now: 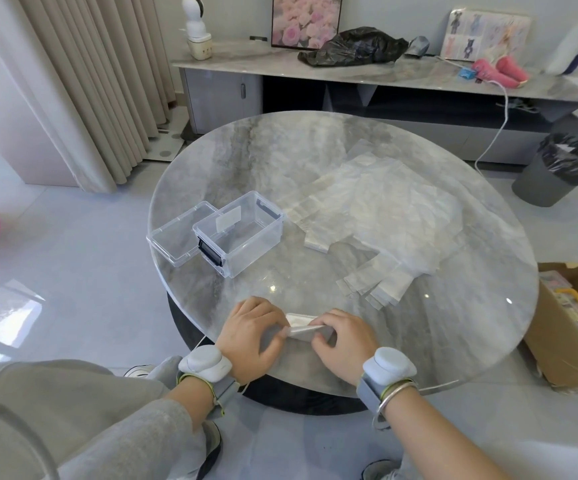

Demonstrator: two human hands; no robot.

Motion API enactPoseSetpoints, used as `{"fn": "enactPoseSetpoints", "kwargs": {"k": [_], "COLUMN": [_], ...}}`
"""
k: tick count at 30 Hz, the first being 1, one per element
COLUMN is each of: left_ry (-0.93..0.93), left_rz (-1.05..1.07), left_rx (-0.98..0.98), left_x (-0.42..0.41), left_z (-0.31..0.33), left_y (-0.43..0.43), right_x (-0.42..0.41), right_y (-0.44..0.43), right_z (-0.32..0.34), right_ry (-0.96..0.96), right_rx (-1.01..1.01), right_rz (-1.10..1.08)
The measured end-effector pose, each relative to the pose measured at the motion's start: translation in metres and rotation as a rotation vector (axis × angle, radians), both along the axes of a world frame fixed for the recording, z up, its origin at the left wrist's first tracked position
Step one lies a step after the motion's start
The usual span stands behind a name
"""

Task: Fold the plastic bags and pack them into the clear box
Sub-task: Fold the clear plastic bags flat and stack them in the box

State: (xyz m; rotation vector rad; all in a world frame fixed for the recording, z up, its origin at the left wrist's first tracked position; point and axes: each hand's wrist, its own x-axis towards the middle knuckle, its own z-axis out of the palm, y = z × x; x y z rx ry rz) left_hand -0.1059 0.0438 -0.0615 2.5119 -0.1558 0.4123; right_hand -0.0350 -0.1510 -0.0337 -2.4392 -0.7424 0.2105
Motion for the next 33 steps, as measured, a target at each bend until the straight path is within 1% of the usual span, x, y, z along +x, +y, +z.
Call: {"fn": "enactPoseSetpoints", "kwargs": {"k": [9,12,16,21,23,25,33], "left_ry": [0.052,0.069,0.046,0.046,0.024,0.023,0.002], "left_rz": [0.039,0.030,0.031,0.135,0.185,0.216,0.237], "left_rx": [-0.050,-0.059,-0.025,-0.029,0.006,0.037,0.122], "left_x": [0.004,0.005,0.006,0.012,0.014,0.015,0.017], "left_z": [0.000,0.000,-0.005,-0.010,-0.011,-0.013,-0.013], "left_y": [-0.001,0.001,0.000,-0.006,-0.009,-0.012,-0.012], "right_x": [0.002,0.001,0.001,0.002,0.001,0.000,-0.005], "right_y": [0.002,0.003,0.004,0.004,0.003,0.003,0.002], "right_z": [0.000,-0.003,-0.007,-0.009,-0.010,-0.012,-0.012], "right_ry": [0.111,0.117,0.122,0.142,0.113,0.035,-0.136], "right_rx": [-0.013,-0.032,-0.057,-0.043,-0.037,-0.050,-0.137], "right_rz": [-0.120,-0.124,-0.149,-0.179,-0.182,-0.184,-0.126]}}
